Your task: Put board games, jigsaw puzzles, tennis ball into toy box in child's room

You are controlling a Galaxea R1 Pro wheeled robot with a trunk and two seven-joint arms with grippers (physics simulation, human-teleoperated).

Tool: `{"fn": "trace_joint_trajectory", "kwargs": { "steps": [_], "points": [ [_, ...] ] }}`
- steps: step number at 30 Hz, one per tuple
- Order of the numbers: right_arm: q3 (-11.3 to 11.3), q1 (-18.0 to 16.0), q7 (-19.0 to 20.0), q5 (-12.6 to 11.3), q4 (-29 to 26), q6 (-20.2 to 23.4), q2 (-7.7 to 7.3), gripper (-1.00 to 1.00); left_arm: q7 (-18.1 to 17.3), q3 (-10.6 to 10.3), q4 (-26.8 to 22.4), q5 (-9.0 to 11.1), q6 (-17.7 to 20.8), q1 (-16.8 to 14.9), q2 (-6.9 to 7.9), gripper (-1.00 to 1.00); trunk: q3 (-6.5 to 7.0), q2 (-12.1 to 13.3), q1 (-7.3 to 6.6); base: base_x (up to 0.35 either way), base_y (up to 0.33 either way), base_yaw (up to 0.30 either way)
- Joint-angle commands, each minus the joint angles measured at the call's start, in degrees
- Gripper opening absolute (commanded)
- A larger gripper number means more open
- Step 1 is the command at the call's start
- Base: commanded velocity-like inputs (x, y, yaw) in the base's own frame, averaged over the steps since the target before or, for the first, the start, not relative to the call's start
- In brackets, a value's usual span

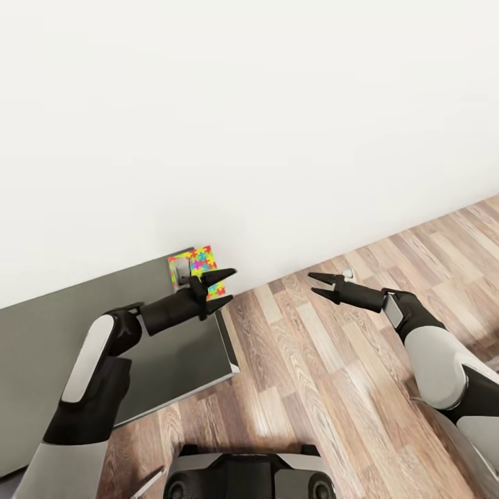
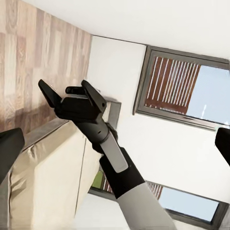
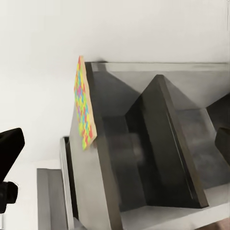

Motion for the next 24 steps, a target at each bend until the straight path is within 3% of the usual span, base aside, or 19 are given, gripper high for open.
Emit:
{"fn": "trace_joint_trajectory", "kwargs": {
  "steps": [1,9,24],
  "points": [
    [-0.6,-0.1,0.3,0.5,0.0,0.4,-0.01,1.00,0.7,-0.7,-0.1,0.6,0.1,-0.4,-0.08,1.00,-0.17,-0.1,0.03,0.000,0.000,0.000],
    [-0.9,-0.1,0.2,0.2,-0.1,0.5,-0.42,1.00,-0.4,-3.5,-0.1,1.0,0.2,-1.6,-0.17,1.00,-0.92,-0.1,0.03,0.000,0.000,0.000],
    [-1.1,0.0,0.0,-2.0,-0.3,0.5,-1.76,1.00,-0.9,-4.8,-0.1,1.1,0.2,-2.0,-0.23,1.00,-2.32,-0.1,0.03,0.000,0.000,0.000]
  ]
}}
